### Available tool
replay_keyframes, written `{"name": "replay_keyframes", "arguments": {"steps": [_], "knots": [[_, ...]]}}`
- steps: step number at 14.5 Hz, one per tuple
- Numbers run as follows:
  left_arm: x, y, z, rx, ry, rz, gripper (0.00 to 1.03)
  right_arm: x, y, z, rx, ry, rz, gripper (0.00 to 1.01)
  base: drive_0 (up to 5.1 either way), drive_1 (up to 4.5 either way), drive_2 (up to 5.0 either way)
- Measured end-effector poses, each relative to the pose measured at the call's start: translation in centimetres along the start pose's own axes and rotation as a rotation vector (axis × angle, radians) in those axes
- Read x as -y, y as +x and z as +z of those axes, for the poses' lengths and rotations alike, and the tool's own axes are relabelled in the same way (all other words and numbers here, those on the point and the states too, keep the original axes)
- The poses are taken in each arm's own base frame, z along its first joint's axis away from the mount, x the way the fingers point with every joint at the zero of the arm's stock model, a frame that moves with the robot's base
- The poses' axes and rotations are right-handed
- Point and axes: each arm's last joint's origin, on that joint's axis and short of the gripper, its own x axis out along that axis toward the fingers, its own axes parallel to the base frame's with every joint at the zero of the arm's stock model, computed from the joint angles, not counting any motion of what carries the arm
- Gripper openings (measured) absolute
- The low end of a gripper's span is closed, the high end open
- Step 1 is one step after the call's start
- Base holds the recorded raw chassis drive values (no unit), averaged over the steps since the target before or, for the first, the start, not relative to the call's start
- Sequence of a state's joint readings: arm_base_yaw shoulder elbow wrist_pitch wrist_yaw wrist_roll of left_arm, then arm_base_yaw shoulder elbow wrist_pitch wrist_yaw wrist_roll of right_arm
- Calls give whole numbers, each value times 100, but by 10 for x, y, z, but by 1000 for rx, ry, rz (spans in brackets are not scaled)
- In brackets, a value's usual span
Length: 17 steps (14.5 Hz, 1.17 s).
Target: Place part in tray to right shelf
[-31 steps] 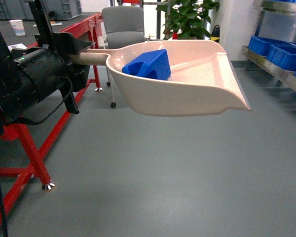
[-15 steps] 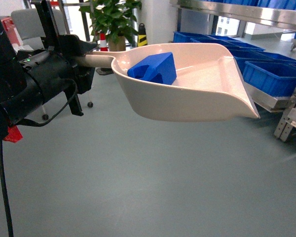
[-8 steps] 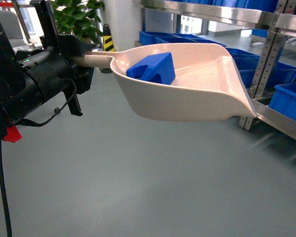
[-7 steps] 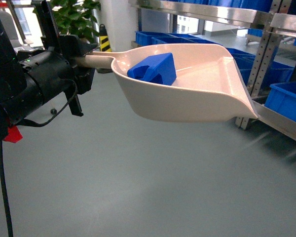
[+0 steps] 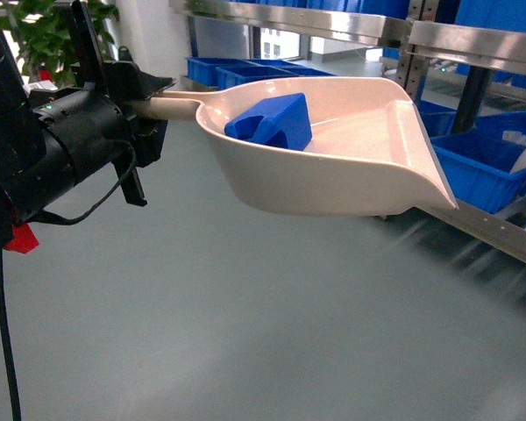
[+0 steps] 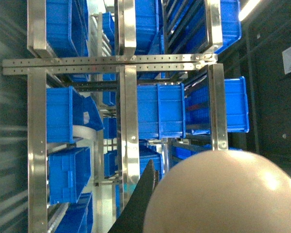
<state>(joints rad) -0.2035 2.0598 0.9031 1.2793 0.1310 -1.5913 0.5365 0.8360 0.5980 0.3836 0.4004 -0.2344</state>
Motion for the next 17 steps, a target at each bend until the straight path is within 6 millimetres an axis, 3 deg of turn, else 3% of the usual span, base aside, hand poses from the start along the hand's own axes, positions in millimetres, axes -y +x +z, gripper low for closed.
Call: {"name": "replay_keyframes", "arguments": {"steps": [17], "knots": [[0, 0, 0, 0, 0, 0, 12, 0, 0, 0, 0, 0, 0, 98, -158, -158, -158]]}}
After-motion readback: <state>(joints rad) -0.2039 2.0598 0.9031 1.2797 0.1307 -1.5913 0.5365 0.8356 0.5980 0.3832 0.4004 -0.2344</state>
